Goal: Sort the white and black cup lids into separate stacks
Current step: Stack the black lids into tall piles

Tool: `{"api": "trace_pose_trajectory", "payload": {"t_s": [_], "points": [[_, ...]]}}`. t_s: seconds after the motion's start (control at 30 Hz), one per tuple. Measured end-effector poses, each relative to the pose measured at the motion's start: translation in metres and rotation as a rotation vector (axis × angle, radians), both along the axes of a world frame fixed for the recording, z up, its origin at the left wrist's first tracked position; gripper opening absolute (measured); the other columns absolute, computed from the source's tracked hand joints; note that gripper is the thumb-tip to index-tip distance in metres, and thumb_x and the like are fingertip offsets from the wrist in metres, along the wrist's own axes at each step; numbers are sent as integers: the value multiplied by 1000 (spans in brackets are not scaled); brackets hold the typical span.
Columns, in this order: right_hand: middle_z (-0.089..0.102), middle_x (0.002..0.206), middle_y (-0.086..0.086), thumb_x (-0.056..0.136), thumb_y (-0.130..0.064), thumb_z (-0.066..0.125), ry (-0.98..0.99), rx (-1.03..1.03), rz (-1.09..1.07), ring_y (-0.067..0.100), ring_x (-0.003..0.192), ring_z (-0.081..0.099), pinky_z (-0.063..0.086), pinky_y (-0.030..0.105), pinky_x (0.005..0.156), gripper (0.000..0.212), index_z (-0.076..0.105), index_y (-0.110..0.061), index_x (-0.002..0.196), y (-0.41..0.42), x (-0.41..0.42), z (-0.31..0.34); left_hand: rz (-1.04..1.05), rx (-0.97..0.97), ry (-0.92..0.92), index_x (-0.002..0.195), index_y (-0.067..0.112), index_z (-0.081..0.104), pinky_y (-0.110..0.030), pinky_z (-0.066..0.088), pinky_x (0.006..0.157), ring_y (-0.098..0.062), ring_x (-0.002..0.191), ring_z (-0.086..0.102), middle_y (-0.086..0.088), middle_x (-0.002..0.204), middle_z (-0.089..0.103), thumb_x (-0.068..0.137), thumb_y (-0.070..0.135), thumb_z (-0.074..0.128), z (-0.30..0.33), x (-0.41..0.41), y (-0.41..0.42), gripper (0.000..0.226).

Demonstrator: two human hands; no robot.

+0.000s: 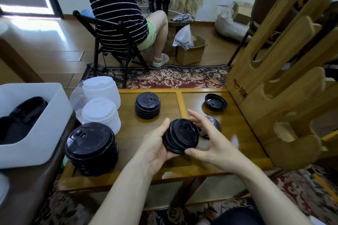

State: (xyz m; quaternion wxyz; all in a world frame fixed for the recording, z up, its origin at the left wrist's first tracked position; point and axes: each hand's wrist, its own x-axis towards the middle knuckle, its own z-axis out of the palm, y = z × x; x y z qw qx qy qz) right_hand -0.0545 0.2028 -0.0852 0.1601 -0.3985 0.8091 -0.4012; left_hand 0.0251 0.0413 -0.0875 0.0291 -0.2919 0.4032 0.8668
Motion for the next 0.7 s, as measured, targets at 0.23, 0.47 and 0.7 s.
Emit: {"api": "trace_pose_trajectory", "payload": {"t_s": [0.23, 0.47, 0.7], "points": [[42, 124, -15, 75, -30, 81, 22, -82, -250, -13, 116, 42, 44, 11, 95, 81, 37, -25, 143, -12, 2, -3, 142, 168, 130, 128, 3, 59, -42, 56, 84, -29, 102, 68, -17, 114, 72, 103, 14, 43, -3, -3, 3, 32], [48, 122, -15, 59, -62, 68, 80, -13, -302, 5, 119, 48, 47, 34, 101, 80, 42, -29, 127, -20, 7, -2, 245, 355, 172, 131, 7, 52, -44, 56, 75, -31, 90, 70, -20, 105, 72, 98, -7, 36, -4, -3, 8, 40], [49, 117, -12, 64, -57, 80, 155, 48, -382, 9, 113, 51, 51, 30, 92, 78, 35, -30, 122, -23, 15, 3, 383, 382, 206, 135, 4, 50, -43, 55, 80, -37, 107, 65, -25, 120, 66, 97, -7, 32, -4, -5, 19, 43]]}}
